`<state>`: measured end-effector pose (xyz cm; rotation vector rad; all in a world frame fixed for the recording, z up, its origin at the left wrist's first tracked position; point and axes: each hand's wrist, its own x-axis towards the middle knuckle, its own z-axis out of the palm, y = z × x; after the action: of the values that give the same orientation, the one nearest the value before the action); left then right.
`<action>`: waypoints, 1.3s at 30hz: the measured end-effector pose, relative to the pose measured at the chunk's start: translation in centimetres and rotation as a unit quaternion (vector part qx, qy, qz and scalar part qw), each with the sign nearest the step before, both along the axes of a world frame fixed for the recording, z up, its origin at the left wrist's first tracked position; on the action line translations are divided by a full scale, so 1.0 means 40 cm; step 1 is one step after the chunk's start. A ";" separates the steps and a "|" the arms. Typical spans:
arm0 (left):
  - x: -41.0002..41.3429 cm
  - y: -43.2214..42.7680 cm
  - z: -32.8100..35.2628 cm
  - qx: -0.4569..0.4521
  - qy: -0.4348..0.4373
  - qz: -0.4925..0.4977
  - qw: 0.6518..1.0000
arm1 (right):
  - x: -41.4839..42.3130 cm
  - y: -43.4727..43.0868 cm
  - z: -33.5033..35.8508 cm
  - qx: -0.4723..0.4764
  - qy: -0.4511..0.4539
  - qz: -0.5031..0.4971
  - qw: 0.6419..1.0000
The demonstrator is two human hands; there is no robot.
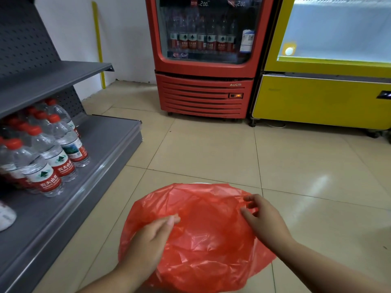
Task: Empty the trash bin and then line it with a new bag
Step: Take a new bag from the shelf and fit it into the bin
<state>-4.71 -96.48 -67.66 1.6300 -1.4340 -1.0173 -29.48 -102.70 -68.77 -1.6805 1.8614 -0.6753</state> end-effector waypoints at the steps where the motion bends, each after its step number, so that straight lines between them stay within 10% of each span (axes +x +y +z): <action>1: -0.005 -0.014 0.003 -0.038 -0.077 -0.030 0.996 | 0.005 -0.005 -0.001 0.002 0.027 0.015 1.000; 10: -0.019 -0.166 -0.035 -0.107 -0.342 -0.104 0.928 | 0.056 -0.075 -0.003 0.002 0.085 0.091 0.992; 26: 0.086 -0.116 -0.097 0.066 0.072 0.037 0.994 | 0.034 -0.064 -0.036 0.105 -0.126 0.012 0.986; 34: 0.074 0.025 -0.116 0.014 -0.020 0.042 0.999 | -0.004 0.021 -0.064 0.036 -0.123 0.014 0.992; 39: 0.079 0.062 -0.127 -0.152 -0.339 -0.083 0.925 | -0.033 0.077 -0.086 -0.186 0.127 0.152 0.962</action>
<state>-1.53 -94.02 -72.72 1.7182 -2.0870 -0.2658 -30.82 -99.61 -72.19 -2.3339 1.6540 -0.7395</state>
